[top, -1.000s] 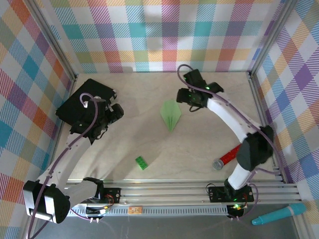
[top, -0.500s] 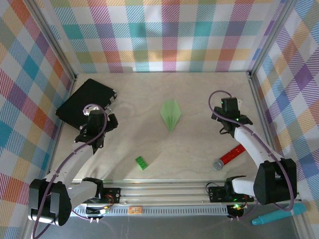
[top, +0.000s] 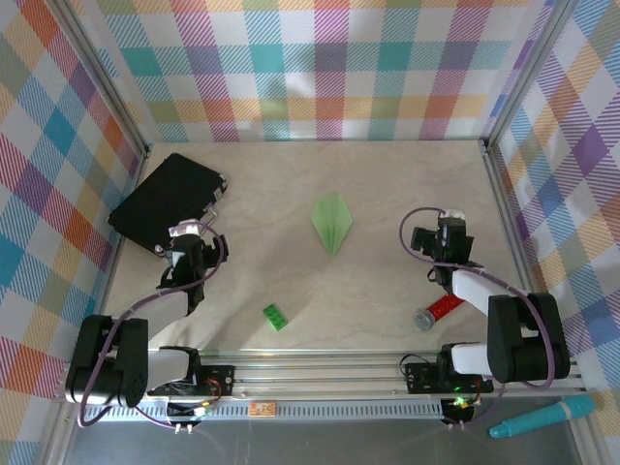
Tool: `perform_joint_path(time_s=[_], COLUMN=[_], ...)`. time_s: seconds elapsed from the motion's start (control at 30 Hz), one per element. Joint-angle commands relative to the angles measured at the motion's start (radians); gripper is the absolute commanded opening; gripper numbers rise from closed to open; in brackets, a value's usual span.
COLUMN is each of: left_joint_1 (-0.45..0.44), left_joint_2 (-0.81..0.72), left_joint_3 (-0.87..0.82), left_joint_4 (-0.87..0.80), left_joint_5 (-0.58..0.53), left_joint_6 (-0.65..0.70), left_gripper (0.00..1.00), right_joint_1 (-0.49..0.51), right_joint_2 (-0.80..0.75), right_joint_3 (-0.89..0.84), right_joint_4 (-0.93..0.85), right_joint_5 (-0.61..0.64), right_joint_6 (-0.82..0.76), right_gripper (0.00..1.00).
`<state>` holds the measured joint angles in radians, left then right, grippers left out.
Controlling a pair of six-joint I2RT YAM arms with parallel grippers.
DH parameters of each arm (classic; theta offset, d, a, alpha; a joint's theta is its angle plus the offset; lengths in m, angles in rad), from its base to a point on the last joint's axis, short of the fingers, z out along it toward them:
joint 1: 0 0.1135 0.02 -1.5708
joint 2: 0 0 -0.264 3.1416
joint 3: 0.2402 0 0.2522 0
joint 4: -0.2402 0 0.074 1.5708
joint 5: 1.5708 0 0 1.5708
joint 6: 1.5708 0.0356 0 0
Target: Fold a paper plane with a square sheet of paper (pick it up from the middle)
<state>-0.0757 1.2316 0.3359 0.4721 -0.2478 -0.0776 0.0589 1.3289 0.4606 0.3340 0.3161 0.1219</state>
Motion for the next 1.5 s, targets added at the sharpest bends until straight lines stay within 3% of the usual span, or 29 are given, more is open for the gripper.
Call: perform_joint_path(time_s=[0.0, 0.17, 0.47, 0.83, 1.47], left_joint_1=[0.036, 0.075, 0.091, 0.027, 0.027], left_joint_2=[0.044, 0.155, 0.311, 0.359, 0.361], left_joint_3=[-0.019, -0.016, 0.018, 0.073, 0.083], left_joint_4=[0.245, 0.395, 0.477, 0.41, 0.393], left_joint_5=[0.127, 0.241, 0.288, 0.198, 0.241], left_joint_6=[0.041, 0.046, 0.053, 0.104, 0.12], left_gripper=[1.0, 1.0, 1.0, 1.0, 1.0], right_joint_1=[-0.027, -0.034, -0.036, -0.036, -0.036], right_joint_2=[0.023, 0.078, 0.214, 0.212, 0.212], right_joint_3=[-0.02, -0.046, -0.06, -0.052, -0.053], right_joint_4=[0.21, 0.375, 0.529, 0.51, 0.51], right_joint_5=[-0.123, -0.209, -0.255, -0.258, -0.258], right_joint_6=[-0.044, -0.074, -0.098, -0.097, -0.098], right_gripper=[0.99, 0.99, 0.99, 0.99, 0.99])
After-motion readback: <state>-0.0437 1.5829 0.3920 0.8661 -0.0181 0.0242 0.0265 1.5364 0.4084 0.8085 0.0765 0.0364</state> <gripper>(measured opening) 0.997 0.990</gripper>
